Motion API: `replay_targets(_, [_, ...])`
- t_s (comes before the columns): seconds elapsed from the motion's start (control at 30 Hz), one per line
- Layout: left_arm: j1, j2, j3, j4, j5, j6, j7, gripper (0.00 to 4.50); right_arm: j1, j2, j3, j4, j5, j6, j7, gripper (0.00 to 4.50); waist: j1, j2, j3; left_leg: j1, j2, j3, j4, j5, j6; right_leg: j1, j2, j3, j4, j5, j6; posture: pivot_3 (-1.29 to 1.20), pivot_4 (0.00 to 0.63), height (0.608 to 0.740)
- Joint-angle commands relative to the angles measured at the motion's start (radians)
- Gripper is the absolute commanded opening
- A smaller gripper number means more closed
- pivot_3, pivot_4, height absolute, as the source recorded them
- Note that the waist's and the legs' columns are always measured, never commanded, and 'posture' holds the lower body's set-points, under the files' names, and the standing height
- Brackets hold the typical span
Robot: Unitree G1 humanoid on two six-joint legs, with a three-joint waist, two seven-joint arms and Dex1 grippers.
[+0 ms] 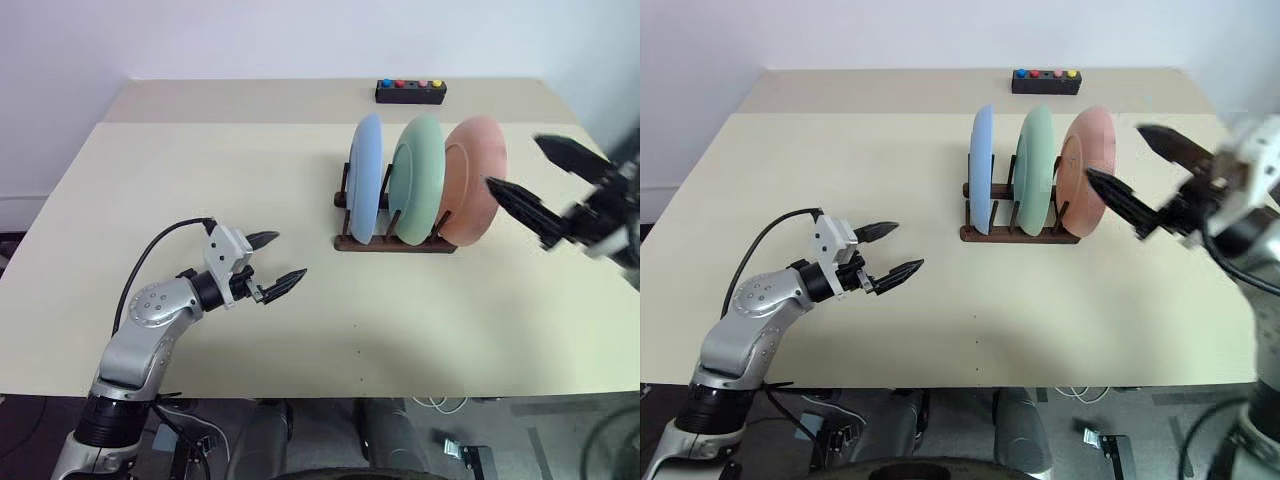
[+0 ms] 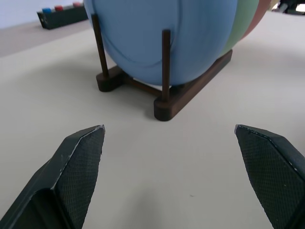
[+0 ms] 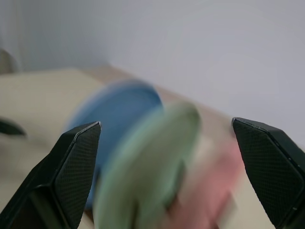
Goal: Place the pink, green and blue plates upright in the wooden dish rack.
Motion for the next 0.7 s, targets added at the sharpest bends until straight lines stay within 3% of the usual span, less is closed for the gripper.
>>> replay_targets(0.03, [-0.023,-0.002,0.001,0.038,0.019,-0.047,-0.011,4.5,0.143,0.0,-0.058,-0.002,-0.074,-0.087,0.078,4.49,-0.004,0.0,0.0,0.001,0.001,0.001,0.0,0.0,0.0,0.0,0.0,0.0,0.0,0.0,0.0,0.0,0.15,0.74])
replay_targets(0.17, [-0.031,-0.01,0.011,0.12,0.05,-0.108,-0.002,4.5,0.241,0.064,0.01,0.134,-0.2,-0.23,0.072,4.49,-0.007,0.0,0.0,0.001,0.001,0.002,0.001,0.0,0.0,0.001,0.0,0.001,0.0,-0.001,-0.001,0.0,0.15,0.74])
replay_targets(0.33, [-0.022,-0.017,0.032,0.225,0.119,-0.191,0.054,4.5,0.212,0.117,0.106,0.299,-0.297,-0.371,0.061,4.49,-0.007,0.001,0.0,0.002,0.001,0.002,0.001,0.0,0.0,0.001,0.0,0.001,0.0,-0.001,-0.002,0.0,0.15,0.74])
replay_targets(0.5, [0.015,-0.003,0.068,0.251,0.113,-0.229,0.051,4.5,0.114,0.149,0.156,0.414,-0.3,-0.45,0.053,4.49,-0.008,0.001,0.0,0.002,0.001,0.002,0.001,0.0,0.0,0.001,0.0,0.002,0.0,0.0,0.0,0.0,0.15,0.74])
replay_targets(0.7, [0.049,-0.005,0.081,0.226,0.106,-0.211,0.059,4.5,0.12,0.16,0.18,0.47,-0.307,-0.458,0.061,4.49,0.001,0.002,0.0,0.001,0.0,0.002,0.001,0.0,0.0,0.001,0.0,0.001,0.0,0.0,0.0,0.0,0.15,0.74])
